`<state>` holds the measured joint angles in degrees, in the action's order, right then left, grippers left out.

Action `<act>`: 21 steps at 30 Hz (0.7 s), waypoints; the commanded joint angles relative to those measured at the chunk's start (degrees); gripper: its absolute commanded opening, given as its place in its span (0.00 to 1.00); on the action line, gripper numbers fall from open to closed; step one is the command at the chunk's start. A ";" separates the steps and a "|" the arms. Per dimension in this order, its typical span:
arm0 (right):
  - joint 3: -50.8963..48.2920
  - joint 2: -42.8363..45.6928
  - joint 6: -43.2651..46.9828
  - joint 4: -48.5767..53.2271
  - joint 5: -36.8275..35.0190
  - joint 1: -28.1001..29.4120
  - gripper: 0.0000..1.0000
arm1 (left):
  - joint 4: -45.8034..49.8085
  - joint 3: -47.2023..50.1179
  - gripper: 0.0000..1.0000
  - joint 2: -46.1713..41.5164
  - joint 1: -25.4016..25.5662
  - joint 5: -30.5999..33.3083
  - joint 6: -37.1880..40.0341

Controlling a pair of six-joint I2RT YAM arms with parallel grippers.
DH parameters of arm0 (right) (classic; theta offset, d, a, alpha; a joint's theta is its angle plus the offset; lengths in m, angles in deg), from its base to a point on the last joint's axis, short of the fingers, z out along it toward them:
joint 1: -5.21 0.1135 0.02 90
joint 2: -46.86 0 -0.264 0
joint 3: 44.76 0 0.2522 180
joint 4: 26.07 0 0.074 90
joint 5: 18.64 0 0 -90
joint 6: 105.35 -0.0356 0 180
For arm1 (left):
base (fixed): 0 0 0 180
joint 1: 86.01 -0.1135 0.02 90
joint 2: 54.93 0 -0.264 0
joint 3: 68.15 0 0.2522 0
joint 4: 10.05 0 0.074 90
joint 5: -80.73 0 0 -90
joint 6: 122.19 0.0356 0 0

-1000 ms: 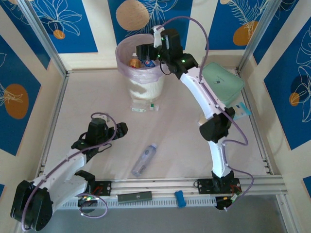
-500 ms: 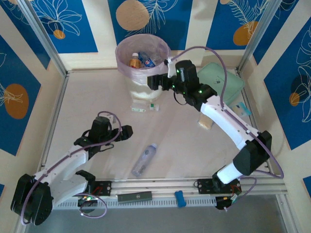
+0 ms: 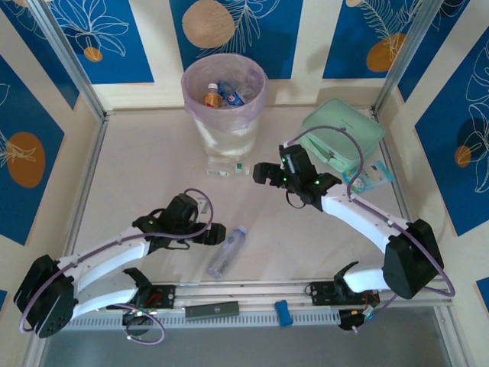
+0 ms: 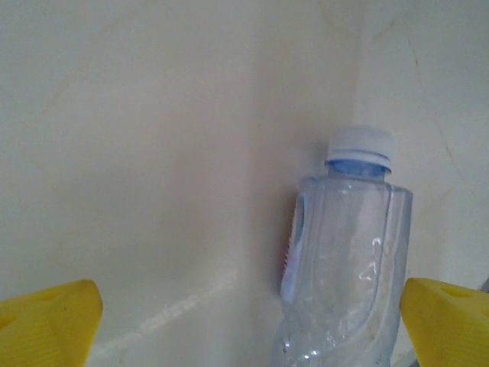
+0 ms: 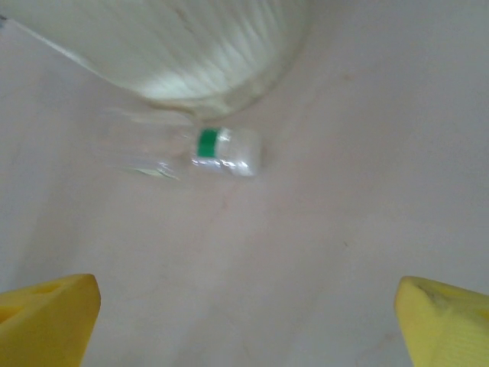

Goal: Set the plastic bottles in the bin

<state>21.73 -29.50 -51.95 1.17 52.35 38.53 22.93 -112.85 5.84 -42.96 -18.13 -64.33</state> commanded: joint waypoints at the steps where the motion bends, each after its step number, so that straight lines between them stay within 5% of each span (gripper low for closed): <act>1: -2.65 1.61 -7.79 -2.75 -4.08 -0.07 0.99 | 4.04 -2.68 1.00 1.43 3.69 2.30 2.78; 10: -1.61 -2.04 -7.11 -3.95 -1.52 0.16 0.99 | 2.70 -4.63 0.98 9.19 15.12 4.24 3.62; 21: 1.41 -4.52 -5.24 -3.11 -0.32 0.87 0.99 | 5.53 -10.26 0.70 19.56 20.76 10.20 7.17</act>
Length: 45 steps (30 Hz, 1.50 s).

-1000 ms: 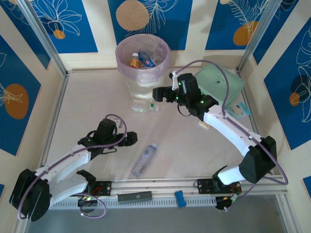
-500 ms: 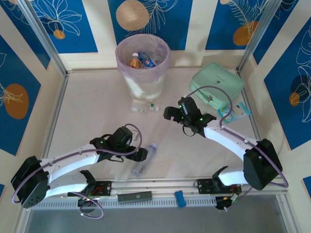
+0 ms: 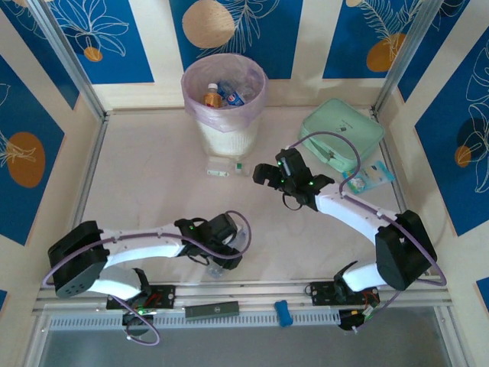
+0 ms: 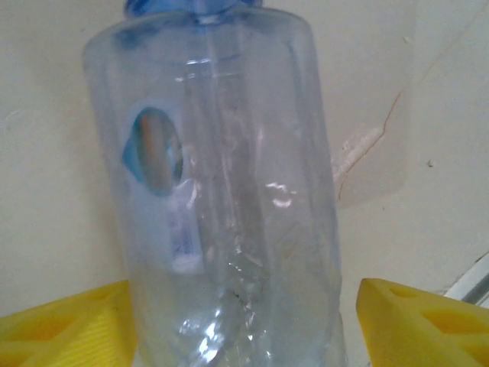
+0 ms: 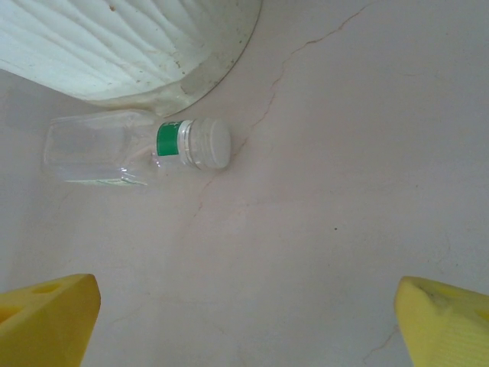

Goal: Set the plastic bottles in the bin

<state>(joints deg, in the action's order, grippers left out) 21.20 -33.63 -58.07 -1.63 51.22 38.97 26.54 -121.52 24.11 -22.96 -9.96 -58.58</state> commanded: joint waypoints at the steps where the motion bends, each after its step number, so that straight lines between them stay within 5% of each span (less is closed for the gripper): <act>1: 1.94 -0.50 0.88 -0.14 0.77 0.56 0.99 | 1.80 -1.60 0.68 1.69 0.85 1.92 1.48; 8: 1.80 -0.37 0.62 0.15 0.65 0.52 0.99 | 1.28 -1.28 0.48 1.84 1.12 2.18 1.00; 15: 1.82 -0.69 0.27 0.18 0.73 0.53 0.99 | -0.80 0.03 0.46 -2.75 1.03 4.12 -0.49; 26: 0.79 -0.46 -1.40 -0.13 0.64 0.43 0.99 | -12.50 0.33 0.46 -15.34 -2.12 23.69 -4.06; 30: 0.64 -0.57 -1.66 -0.28 1.24 0.43 0.99 | -21.76 0.04 0.44 -18.16 -4.69 26.42 -0.81; 38: -1.38 0.89 -3.33 -1.24 1.35 1.04 0.99 | -29.26 -11.16 0.42 -14.56 -15.13 20.62 10.61; 45: -2.24 2.70 -3.42 -0.16 0.17 1.75 0.99 | -20.95 -31.47 0.42 -3.77 -26.03 8.56 16.81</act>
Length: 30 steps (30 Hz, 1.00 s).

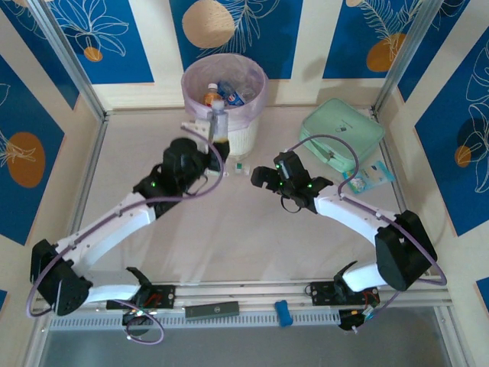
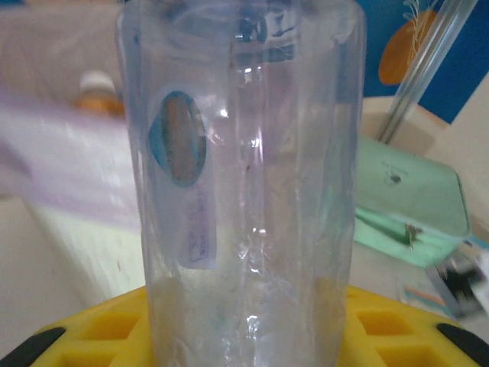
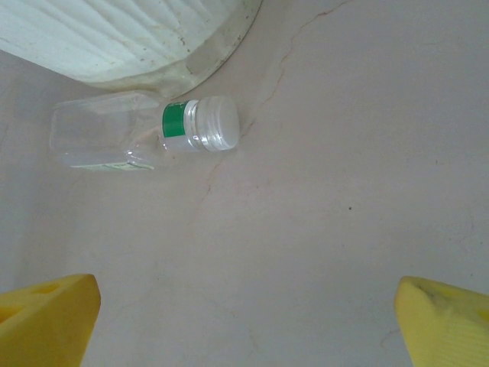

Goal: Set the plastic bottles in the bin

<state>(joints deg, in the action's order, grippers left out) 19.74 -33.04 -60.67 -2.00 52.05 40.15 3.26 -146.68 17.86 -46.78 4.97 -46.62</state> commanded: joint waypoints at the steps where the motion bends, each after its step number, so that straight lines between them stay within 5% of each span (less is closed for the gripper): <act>1: -0.95 2.48 -0.82 0.25 -0.85 0.65 0.99 | 3.61 -9.72 0.42 4.30 -3.07 -7.73 6.04; 12: -3.99 8.02 -1.29 1.82 -3.37 1.36 0.99 | 18.16 -42.48 0.42 26.02 -11.27 -18.65 14.26; 22: -8.50 15.25 -2.75 2.92 -5.28 1.45 0.99 | 30.95 -69.90 0.43 44.60 -15.60 -21.18 16.46; 30: -9.32 18.17 -2.29 4.77 -6.09 1.01 0.99 | 34.24 -73.12 0.47 48.58 -15.74 -22.06 15.42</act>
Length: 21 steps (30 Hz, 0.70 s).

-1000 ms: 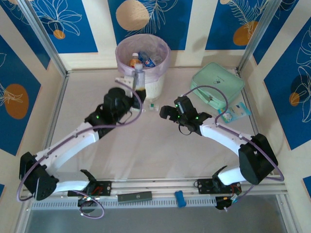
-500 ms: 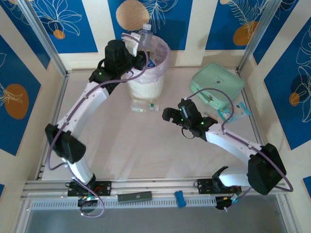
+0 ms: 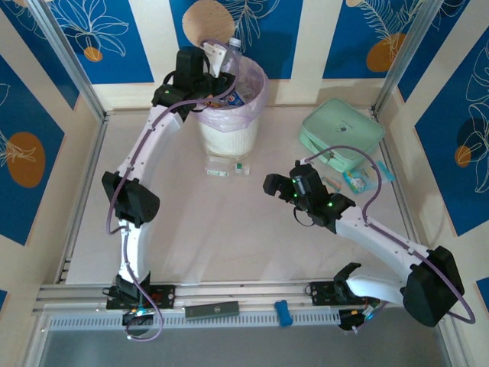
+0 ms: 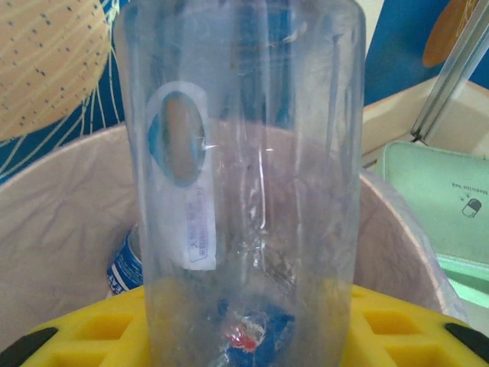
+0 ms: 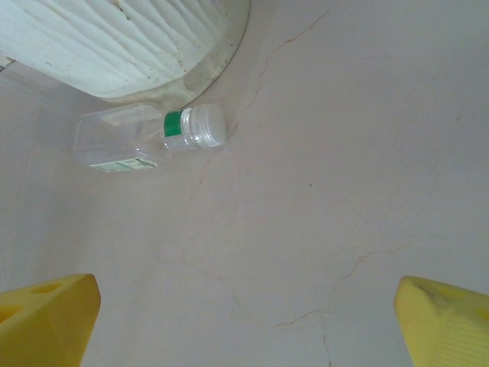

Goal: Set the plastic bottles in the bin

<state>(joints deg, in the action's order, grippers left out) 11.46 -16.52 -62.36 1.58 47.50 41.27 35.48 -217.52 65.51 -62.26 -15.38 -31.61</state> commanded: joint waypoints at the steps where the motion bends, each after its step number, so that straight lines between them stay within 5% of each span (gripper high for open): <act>1: -1.27 1.95 -0.70 1.16 -1.54 -0.17 0.99 | 2.07 -2.27 0.51 1.09 -0.28 -1.80 0.14; 4: -1.67 2.46 -0.78 1.14 -1.53 -0.27 0.99 | 2.16 -2.27 0.79 0.88 -0.28 -1.47 -0.58; 9: -1.59 2.73 -0.65 1.10 -1.43 -0.61 0.99 | 2.67 -2.21 0.93 -1.52 -0.28 -1.58 -1.17; 14: -0.84 1.97 0.16 0.54 -0.85 -1.25 0.99 | 1.83 1.53 0.99 -6.68 -0.28 -2.91 -3.21; 21: -0.31 -0.22 0.07 -0.62 0.39 -1.84 0.99 | -11.98 26.98 0.99 -23.00 -0.28 -5.08 -7.95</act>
<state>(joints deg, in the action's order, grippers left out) 10.32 -15.99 -62.31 1.89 47.37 39.69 31.26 -197.21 49.20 -62.26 -18.51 -36.70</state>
